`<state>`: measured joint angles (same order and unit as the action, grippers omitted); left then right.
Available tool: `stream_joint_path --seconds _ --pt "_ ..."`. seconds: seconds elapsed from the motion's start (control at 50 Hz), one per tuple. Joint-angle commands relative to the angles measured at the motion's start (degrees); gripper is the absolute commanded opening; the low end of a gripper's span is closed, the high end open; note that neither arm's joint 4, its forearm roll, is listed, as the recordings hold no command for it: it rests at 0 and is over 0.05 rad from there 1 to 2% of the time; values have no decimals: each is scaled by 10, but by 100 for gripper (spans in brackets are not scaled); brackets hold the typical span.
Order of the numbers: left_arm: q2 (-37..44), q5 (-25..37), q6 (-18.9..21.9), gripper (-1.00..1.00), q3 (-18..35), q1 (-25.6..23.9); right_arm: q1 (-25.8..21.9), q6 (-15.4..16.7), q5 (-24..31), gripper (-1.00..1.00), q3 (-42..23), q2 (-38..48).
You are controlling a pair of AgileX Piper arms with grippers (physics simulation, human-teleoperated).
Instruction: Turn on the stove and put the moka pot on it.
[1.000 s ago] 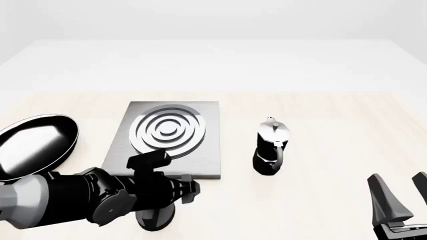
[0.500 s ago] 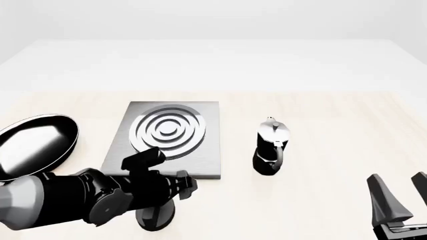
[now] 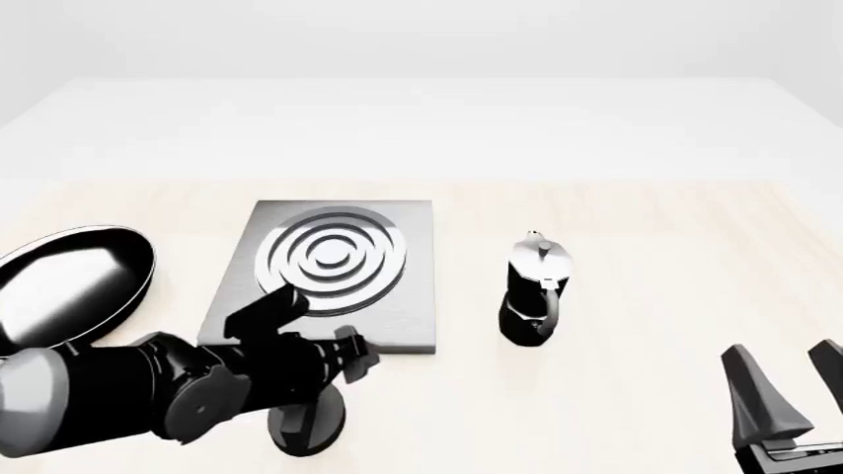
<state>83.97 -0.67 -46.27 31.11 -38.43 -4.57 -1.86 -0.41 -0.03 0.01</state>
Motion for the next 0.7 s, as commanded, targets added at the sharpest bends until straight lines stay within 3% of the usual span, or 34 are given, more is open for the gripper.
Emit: stream_joint_path --seconds 0.02,0.34,0.7 --pt "-5 20 -2 100 -21 21 -2 0 0 100 0 0" --pt "-7 21 9 100 -34 49 -3 -1 -1 100 0 0" --pt "-18 26 10 100 -35 47 -5 -1 -3 100 0 0"
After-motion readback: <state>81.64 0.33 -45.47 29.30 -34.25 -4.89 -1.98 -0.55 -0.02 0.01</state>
